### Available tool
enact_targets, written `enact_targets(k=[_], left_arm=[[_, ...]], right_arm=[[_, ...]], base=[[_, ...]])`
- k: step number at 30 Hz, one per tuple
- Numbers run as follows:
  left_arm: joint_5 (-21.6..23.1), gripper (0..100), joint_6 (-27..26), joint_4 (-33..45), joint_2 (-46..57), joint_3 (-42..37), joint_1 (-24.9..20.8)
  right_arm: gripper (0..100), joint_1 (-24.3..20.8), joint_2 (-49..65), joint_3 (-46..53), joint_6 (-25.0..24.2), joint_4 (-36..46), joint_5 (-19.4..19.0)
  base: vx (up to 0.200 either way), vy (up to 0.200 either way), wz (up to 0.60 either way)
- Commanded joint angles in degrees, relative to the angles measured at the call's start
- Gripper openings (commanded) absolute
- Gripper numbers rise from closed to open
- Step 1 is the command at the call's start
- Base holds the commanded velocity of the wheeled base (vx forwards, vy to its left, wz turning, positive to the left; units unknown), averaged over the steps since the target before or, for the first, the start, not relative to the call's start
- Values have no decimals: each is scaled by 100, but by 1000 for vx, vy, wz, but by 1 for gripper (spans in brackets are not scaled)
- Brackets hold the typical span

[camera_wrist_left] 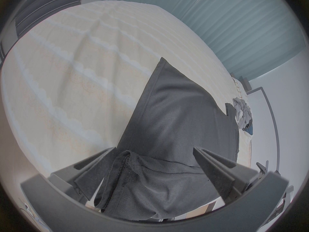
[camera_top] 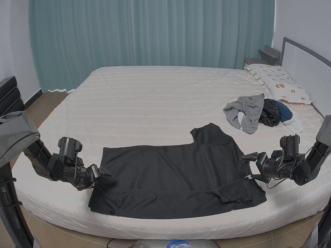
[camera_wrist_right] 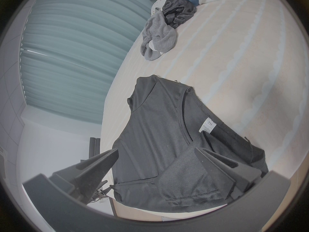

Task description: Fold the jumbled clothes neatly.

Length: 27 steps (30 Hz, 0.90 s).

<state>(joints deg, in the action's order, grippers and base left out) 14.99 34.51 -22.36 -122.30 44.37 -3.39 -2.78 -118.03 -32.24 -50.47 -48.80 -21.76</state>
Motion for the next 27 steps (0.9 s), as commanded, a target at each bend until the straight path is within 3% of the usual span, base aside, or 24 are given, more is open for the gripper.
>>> enact_targets(k=[1,18,23,27], left_arm=[[3,0,12,12,-93,19,31],[21,0,64,65,558,-350,427],[30,0,64,74,707,-438,409],[39,0,73,82,865,-500,392]], right_arm=[[100,23,-1,-1,37,-7,5],[100,208,-27,-1,1294,72,-4],[100,313,-150,-1,1769,81,-100],[100,410,-273,-1,2217,151,-390]], base=[[0,0,0],[0,0,0],[0,0,0],[0,0,0]])
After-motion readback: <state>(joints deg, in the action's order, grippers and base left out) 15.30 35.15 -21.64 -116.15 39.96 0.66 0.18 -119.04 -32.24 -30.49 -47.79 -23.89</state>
